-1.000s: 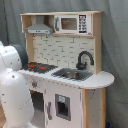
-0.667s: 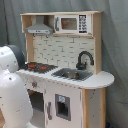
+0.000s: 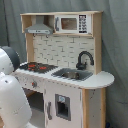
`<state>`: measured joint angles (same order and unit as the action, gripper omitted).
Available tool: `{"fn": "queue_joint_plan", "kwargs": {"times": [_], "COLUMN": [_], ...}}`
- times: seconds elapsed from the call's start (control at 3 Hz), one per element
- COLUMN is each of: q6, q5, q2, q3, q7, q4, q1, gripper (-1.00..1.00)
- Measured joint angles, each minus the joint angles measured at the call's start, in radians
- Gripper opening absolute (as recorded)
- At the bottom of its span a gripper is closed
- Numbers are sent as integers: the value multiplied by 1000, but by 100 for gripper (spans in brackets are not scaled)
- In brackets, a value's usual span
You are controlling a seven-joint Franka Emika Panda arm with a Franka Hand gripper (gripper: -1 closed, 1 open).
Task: Play with the kitchen
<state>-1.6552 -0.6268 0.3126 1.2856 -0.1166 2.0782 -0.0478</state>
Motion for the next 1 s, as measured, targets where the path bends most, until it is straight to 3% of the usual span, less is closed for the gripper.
{"fn": "queue_joint_plan", "kwargs": {"times": [0.33, 1.0], "q6": [-3, -3], "q5": [-122, -305], "q2": [4, -8], "q3": [46, 154], "q7": [9, 9], "q4": [0, 2], "q1": [-18, -81], "gripper": [100, 100]}}
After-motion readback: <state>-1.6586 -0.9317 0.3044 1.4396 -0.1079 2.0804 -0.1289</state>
